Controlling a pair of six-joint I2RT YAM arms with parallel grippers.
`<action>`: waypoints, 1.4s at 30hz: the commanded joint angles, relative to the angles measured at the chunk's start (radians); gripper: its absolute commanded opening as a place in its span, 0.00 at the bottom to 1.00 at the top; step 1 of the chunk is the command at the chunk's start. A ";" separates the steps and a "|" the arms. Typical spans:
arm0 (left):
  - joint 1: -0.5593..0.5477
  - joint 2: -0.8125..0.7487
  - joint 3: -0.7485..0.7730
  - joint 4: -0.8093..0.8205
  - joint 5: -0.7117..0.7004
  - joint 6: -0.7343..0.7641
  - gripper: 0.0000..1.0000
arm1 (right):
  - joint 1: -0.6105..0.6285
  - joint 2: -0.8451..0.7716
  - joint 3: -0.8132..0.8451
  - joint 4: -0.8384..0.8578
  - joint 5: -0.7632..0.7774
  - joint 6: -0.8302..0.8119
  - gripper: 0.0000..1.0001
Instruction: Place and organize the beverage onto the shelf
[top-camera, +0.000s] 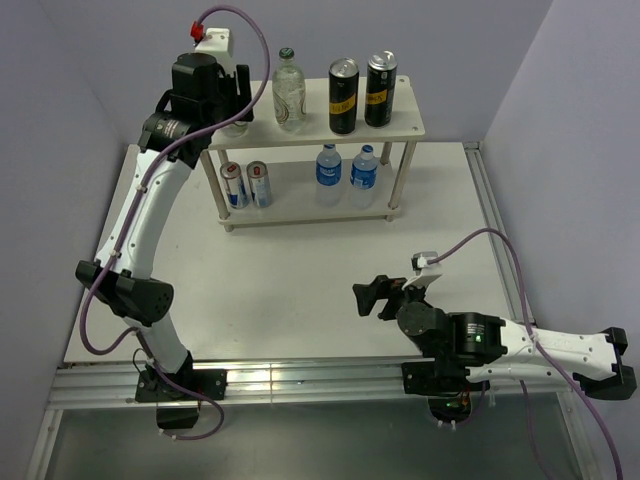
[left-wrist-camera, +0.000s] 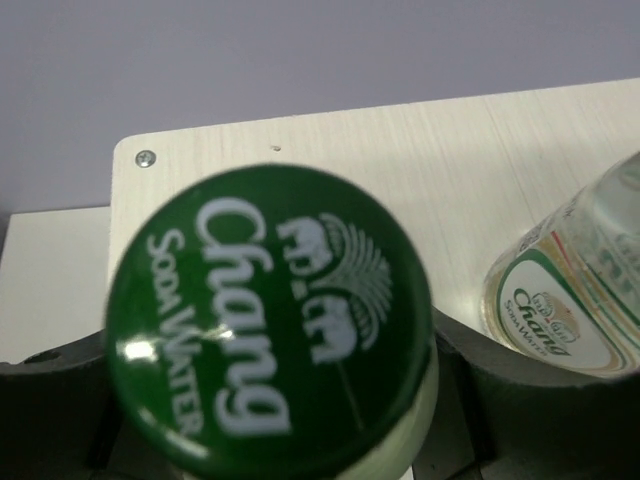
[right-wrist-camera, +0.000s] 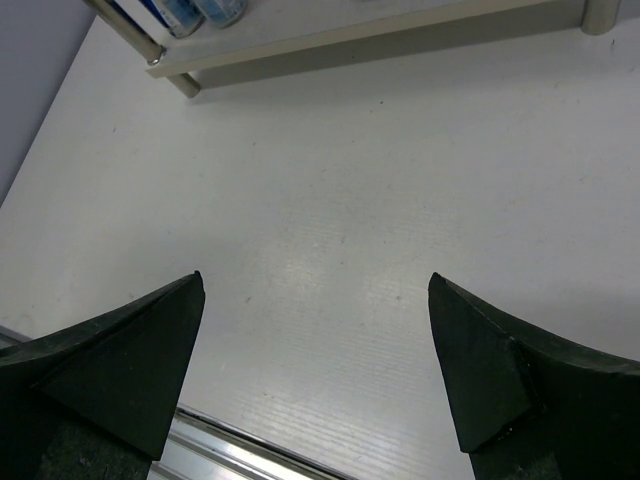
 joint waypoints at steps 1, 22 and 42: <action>0.004 -0.091 -0.002 0.209 0.062 -0.040 0.00 | 0.008 0.003 -0.017 0.021 0.036 0.028 1.00; -0.006 -0.075 -0.113 0.256 0.128 -0.011 0.58 | 0.008 -0.026 -0.060 -0.002 0.053 0.070 1.00; -0.039 -0.133 -0.168 0.238 0.097 -0.005 0.99 | 0.009 -0.025 -0.061 -0.011 0.059 0.076 1.00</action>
